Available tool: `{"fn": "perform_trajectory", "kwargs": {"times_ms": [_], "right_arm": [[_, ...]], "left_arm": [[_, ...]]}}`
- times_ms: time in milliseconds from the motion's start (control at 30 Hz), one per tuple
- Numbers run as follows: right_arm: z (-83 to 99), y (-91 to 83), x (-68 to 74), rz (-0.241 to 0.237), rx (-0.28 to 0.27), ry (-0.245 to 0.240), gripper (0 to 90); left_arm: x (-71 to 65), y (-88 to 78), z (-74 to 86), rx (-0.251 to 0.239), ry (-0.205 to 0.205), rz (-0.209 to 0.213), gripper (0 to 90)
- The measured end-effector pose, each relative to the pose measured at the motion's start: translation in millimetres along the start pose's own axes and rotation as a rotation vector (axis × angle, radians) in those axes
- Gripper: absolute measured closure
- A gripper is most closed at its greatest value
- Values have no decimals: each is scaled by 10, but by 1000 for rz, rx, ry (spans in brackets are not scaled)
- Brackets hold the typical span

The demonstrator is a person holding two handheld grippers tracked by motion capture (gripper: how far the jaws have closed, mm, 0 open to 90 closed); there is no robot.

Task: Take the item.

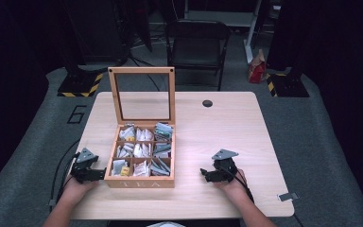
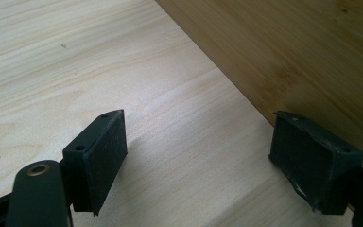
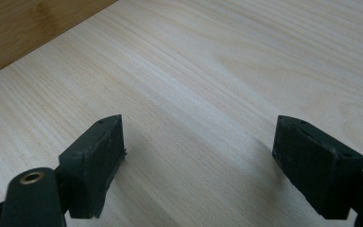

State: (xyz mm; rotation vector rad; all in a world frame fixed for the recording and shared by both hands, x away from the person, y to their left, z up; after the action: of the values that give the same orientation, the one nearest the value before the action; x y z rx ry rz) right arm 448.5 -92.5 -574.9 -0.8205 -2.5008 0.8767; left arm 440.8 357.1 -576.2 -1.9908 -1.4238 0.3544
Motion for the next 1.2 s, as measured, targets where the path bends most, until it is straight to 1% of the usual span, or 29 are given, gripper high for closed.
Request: {"fn": "perform_trajectory", "kwargs": {"times_ms": [133, 233, 267, 300, 333, 433, 467, 733, 767, 800, 900, 933, 967, 1000, 1033, 1167, 1200], "right_arm": [[1, 1, 4, 1, -1, 6, 169], [0, 0, 1, 1, 0, 0, 169], [3, 1, 11, 1, -1, 13, 171], [3, 1, 11, 1, -1, 13, 171], [-1, 1, 3, 3, -1, 2, 172], [-3, 2, 7, 2, -4, 9, 180], [0, -2, 3, -1, 0, -2, 185], [-2, -2, 7, -9, -3, -7, 197], [-3, 0, 11, -7, -5, -3, 206], [-5, -1, 26, -13, -6, 12, 211], [-12, 1, 26, -1, -7, 16, 221], [-13, -3, 28, -6, 3, 18, 234], [-15, -10, 18, -7, 14, 6, 246], [-15, -10, 18, -7, 14, 6, 246], [-22, -10, 21, -2, 13, 25, 256], [-31, -15, 21, -4, 24, 30, 270], [-41, -26, 39, -21, 31, 45, 282]], "left_arm": [[0, 0, 0, 0, -1, 0, 191], [-2, 0, -1, -1, -3, 0, 191], [0, 0, 0, 0, 0, 0, 191], [0, 0, 0, 0, 0, 0, 190], [0, 0, 0, 0, -1, -1, 190], [0, -1, 0, 0, 0, 0, 191], [0, 0, 0, 0, 0, 0, 191], [-1, 0, 0, 0, -1, -1, 191], [-1, 0, -1, -1, -1, -2, 191], [-1, -1, 0, 0, -1, 0, 191], [0, 0, 0, 0, 0, 0, 191], [0, 1, -1, -2, -1, -3, 191], [-1, 1, -1, -1, -1, -2, 191], [-1, 1, -1, -1, -1, -2, 191], [-1, 0, 0, 0, -1, -1, 191], [-1, -1, 0, 0, 0, 0, 191], [-1, 0, 0, -1, -1, -1, 191]]}}
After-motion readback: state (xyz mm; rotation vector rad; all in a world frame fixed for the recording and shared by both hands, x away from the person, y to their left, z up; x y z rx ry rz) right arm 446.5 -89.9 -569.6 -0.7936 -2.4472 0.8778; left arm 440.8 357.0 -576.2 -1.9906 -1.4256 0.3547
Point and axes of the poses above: each handheld gripper's, and its own axes: y roughly forward along the jaws, z roughly out of its underside, x roughly to its left, the point moved 7 cm from there along y, roughly forward along the jaws, and after that the axes turned 13 degrees about -z, right-handed, at the moved point
